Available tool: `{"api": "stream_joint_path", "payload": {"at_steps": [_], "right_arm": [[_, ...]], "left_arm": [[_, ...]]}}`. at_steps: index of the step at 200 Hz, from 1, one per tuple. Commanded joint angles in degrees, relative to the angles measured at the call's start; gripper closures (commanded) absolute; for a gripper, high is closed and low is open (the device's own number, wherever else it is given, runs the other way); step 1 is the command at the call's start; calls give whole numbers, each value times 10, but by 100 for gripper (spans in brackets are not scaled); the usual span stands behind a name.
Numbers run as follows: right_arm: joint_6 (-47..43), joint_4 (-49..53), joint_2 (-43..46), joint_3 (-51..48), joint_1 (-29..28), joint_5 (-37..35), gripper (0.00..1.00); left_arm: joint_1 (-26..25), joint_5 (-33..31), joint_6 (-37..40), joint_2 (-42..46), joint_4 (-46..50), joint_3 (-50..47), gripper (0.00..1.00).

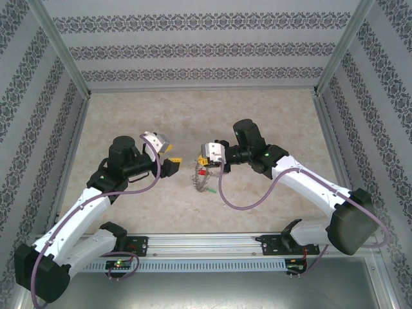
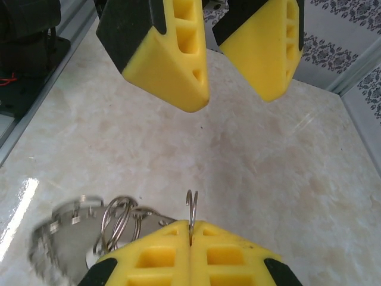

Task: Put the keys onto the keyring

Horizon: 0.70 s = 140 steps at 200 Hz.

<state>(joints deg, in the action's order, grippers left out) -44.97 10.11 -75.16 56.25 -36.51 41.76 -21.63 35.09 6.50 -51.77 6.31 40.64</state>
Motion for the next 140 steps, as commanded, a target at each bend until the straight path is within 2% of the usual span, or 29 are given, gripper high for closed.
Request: {"api": "stream_joint_path", "payload": {"at_steps": [1,12,46,90,110,140], "right_arm": [[24,-30,0,1,3,62,100],[39,-21,-7,9,11,101,100],[68,-11,-25,23,24,157,100],[148,-13,-41,37,31,152,100],[224,-27,-37,41,37,151,100],[275,-3,-26,51,45,165,100]], "left_arm": [[6,61,2,2,-62,7,34],[6,96,5,-3,-76,2,34],[6,130,65,-28,-52,9,36],[6,134,68,-41,-48,36,38],[6,136,55,-42,-62,36,41],[6,100,39,-25,-89,22,42]]}}
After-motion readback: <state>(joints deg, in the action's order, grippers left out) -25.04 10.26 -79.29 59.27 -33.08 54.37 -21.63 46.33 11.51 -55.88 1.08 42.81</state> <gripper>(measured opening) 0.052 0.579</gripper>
